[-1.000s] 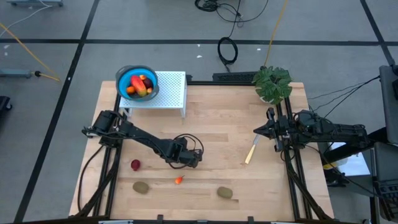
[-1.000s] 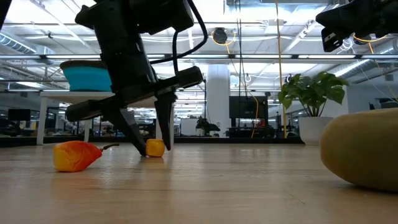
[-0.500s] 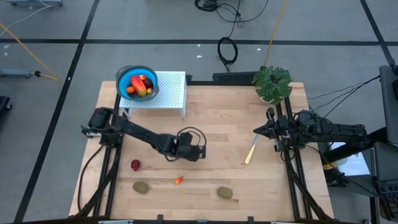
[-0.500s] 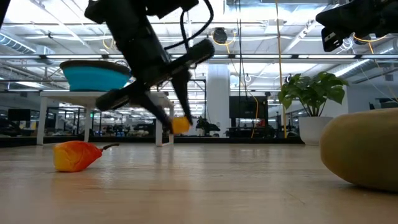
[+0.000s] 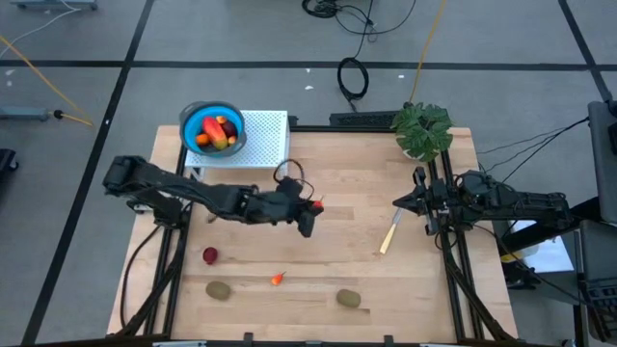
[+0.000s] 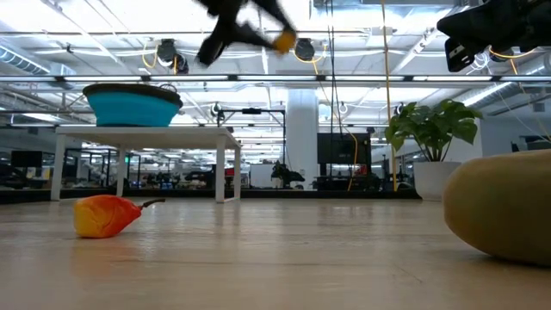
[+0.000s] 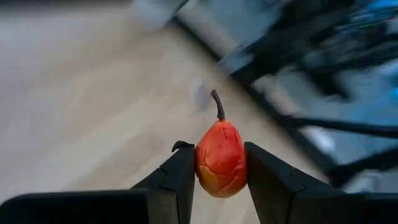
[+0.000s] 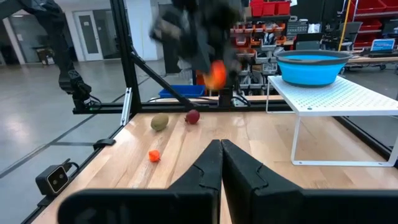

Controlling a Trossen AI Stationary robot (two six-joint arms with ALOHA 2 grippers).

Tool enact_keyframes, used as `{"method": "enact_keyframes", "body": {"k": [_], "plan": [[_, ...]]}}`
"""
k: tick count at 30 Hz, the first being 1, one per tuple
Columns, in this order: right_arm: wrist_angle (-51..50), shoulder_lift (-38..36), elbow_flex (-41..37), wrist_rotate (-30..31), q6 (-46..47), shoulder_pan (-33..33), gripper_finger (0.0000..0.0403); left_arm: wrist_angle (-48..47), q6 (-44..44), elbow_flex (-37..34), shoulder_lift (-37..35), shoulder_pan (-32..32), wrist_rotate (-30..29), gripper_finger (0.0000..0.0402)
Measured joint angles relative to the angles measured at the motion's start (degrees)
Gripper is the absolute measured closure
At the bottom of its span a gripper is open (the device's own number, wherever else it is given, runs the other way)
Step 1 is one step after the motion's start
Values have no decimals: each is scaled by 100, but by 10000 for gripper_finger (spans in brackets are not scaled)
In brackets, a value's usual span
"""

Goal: Pick & Place Fruit
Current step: Put the top peach into the blue strainer bowl on the shelf

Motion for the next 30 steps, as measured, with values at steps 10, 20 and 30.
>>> {"method": "enact_keyframes", "body": {"k": [10, 20, 30], "plan": [[-4, 2, 0, 0, -5, 0, 403, 2562, 2935, 4, -450, -115, 1529, 275], [-4, 2, 0, 2, -7, 0, 403, 4346, 3804, 4, -436, -111, 3827, 275], [-7, 2, 0, 2, -7, 0, 403, 5269, 4068, 4, -445, -112, 5074, 275]]}}
